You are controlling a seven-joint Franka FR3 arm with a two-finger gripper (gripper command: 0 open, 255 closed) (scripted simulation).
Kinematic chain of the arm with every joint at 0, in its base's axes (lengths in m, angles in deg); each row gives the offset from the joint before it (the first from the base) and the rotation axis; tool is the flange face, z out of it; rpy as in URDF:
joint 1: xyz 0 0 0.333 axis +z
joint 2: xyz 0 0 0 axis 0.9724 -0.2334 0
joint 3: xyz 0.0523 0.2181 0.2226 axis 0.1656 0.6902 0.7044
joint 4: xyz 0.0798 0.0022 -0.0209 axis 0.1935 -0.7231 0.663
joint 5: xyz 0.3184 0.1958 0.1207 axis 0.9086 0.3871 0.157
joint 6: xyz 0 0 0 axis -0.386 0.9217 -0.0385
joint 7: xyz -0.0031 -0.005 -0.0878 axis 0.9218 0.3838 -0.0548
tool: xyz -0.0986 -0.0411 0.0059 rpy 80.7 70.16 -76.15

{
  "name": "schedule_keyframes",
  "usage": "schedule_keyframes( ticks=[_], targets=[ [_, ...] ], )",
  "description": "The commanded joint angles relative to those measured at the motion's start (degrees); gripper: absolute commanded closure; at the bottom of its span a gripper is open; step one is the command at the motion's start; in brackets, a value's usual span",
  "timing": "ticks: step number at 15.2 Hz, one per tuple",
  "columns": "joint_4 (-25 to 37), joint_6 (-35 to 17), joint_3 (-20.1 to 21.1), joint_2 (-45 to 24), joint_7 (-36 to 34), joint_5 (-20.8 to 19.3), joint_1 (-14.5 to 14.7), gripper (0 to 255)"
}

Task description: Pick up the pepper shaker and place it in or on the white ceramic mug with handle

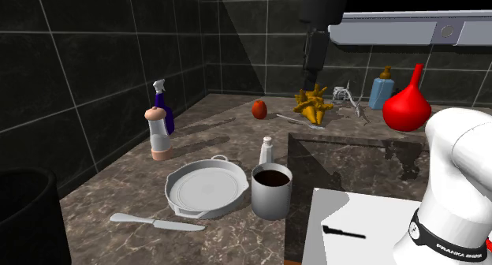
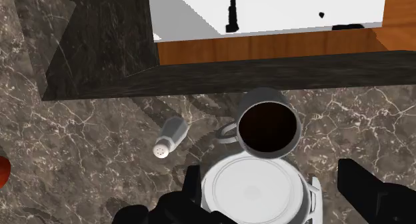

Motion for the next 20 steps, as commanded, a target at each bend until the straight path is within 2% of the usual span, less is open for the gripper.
schedule_keyframes(
  ticks=[1,11,20],
  targets=[
    [0.00,0.00,0.00,0.00,0.00,0.00,0.00,0],
    [-7.66,-17.06,-7.26,-9.73,3.73,-4.30,-3.60,0],
    [-8.41,-32.65,-13.90,-24.75,7.46,-6.15,-6.24,0]
  ],
)
